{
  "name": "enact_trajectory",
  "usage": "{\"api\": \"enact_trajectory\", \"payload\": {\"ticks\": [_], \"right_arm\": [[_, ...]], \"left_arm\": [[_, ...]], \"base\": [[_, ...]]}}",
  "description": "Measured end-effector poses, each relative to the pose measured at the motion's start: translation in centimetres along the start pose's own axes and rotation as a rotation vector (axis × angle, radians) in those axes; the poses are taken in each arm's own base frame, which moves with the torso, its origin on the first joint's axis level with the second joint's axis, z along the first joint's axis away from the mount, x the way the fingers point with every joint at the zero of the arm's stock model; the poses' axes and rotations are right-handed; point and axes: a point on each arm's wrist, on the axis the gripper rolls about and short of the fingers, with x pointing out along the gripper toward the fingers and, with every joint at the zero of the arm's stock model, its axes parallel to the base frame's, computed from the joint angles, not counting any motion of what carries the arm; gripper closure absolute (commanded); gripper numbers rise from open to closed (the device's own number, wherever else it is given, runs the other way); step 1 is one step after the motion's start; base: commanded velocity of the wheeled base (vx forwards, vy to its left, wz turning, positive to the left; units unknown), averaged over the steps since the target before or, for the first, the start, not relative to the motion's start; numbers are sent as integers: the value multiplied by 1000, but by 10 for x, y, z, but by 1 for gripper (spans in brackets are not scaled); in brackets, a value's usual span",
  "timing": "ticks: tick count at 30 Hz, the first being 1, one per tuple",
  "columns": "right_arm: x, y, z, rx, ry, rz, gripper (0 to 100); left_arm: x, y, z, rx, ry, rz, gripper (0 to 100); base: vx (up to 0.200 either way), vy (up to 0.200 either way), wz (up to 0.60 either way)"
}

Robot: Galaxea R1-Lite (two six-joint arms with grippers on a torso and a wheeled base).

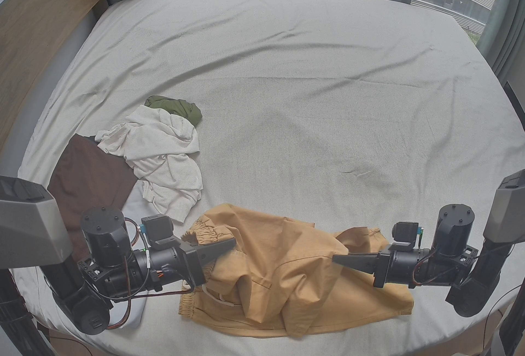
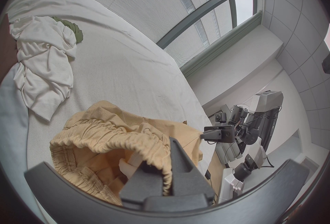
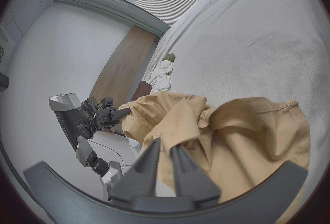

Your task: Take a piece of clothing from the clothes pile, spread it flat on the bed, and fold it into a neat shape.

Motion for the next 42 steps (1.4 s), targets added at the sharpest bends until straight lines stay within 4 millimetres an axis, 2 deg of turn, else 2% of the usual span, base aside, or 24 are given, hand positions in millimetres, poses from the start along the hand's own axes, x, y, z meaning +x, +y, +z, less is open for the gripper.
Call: {"api": "enact_trajectory", "payload": {"ticks": [11, 19, 25, 34, 42], "right_arm": [[16, 7, -4, -22, 25, 44, 0], [22, 4, -8, -23, 41, 41, 0], [34, 4, -7, -37, 38, 59, 0], [57, 16, -4, -85, 32, 137, 0], [65, 17, -6, -91, 39, 151, 0]], "left_arm": [[0, -1, 0, 3, 0, -4, 100], [0, -2, 0, 4, 0, -5, 100], [0, -2, 0, 4, -1, -5, 100], [0, -1, 0, 2, 1, -4, 100], [0, -1, 0, 2, 1, -4, 100]], "base": [[0, 0, 0], [0, 0, 0], [0, 0, 0], [0, 0, 0], [0, 0, 0]]}}
